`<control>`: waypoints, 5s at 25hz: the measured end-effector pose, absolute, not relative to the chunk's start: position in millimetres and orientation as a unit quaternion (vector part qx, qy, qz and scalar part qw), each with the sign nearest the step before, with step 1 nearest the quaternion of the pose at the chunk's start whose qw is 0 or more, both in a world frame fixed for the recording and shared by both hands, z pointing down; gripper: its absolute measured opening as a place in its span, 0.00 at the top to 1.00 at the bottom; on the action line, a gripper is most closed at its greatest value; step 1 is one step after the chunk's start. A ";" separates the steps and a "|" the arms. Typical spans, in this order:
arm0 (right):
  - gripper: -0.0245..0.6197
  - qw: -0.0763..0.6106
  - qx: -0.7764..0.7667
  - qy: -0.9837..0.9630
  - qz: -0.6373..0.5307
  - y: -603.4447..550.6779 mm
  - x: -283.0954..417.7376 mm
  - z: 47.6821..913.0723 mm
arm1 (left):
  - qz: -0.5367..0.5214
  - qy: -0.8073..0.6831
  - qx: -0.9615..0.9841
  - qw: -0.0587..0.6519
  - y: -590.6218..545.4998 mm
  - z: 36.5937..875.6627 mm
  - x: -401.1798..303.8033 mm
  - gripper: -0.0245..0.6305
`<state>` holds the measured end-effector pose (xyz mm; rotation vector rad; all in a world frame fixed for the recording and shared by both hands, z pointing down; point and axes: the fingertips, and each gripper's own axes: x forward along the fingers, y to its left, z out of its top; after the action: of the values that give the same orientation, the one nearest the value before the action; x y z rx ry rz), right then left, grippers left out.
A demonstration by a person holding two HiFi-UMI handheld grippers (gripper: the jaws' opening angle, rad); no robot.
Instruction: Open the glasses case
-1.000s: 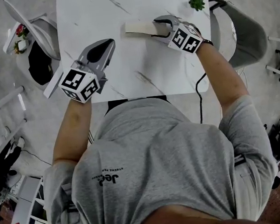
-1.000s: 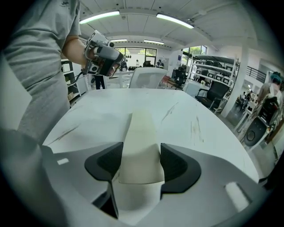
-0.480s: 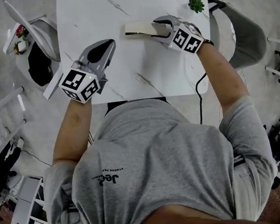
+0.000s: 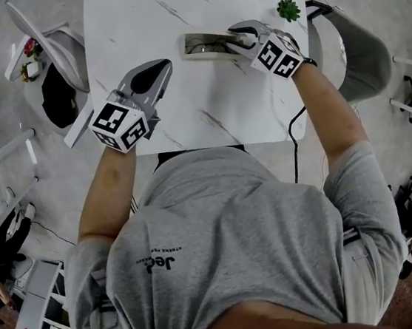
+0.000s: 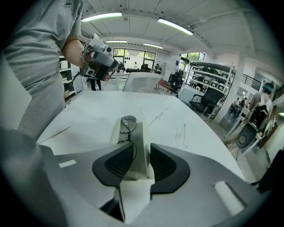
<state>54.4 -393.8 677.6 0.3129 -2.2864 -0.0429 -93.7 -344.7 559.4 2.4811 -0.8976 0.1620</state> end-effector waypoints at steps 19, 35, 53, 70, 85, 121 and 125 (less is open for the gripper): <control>0.91 0.427 0.147 -0.890 -0.066 -437.5 60.5 681.7 | 0.063 -0.330 0.907 0.253 -349.1 563.0 -97.1 0.87; 0.82 0.411 0.161 -0.895 -0.064 -446.9 50.9 660.0 | 0.060 -0.333 0.908 0.248 -352.8 557.8 -101.6 0.87; 0.79 0.252 0.287 -0.923 -0.053 -413.1 77.3 456.8 | 0.006 -0.350 0.920 0.178 -355.9 428.8 -106.7 0.87; 0.90 0.083 0.413 -0.907 -0.002 -351.8 143.0 327.0 | -0.035 -0.368 0.921 0.123 -325.9 331.4 -118.0 0.87; 0.96 0.029 0.409 -0.907 0.093 -321.8 133.3 350.2 | -0.034 -0.379 0.915 0.131 -304.4 334.1 -121.4 0.87; 0.96 0.033 0.401 -0.913 0.073 -328.5 131.6 338.8 | -0.037 -0.385 0.912 0.139 -301.1 336.5 -125.6 0.87; 0.96 0.033 0.400 -0.913 0.074 -330.8 129.2 339.5 | -0.037 -0.385 0.912 0.140 -303.0 338.0 -126.5 0.87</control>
<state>129.2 -330.8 339.5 1.2304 -2.8100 0.2263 -126.5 -303.0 338.0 2.6336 -1.1118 -0.1057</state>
